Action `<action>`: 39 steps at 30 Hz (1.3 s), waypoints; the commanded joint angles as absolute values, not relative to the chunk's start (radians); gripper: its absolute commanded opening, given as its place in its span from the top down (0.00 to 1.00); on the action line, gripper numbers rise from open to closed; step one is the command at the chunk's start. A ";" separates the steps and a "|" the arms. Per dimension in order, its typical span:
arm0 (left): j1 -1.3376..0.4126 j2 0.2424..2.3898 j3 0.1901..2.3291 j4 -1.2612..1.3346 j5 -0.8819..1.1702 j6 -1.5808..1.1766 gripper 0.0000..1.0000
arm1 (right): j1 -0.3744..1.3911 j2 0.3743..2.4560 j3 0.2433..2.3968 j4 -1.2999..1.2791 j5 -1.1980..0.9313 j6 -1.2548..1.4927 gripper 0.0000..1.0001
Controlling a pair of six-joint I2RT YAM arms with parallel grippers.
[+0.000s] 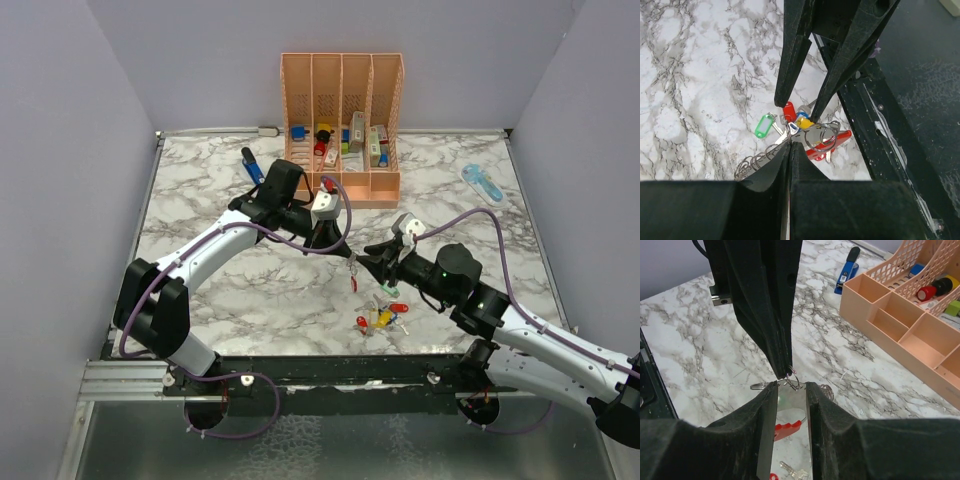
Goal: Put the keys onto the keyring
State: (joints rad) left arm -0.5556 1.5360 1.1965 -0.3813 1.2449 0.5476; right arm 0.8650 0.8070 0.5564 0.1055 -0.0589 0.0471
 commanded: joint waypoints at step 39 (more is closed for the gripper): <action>-0.551 1.527 1.243 -0.462 1.367 0.638 0.99 | 0.871 0.796 0.619 0.030 -0.096 0.044 0.99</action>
State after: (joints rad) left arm -0.5499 1.5364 1.2171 -0.4747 1.3605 0.6418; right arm 0.8669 0.8364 0.5732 0.1047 -0.1211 0.0372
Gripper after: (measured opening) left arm 0.010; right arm 0.017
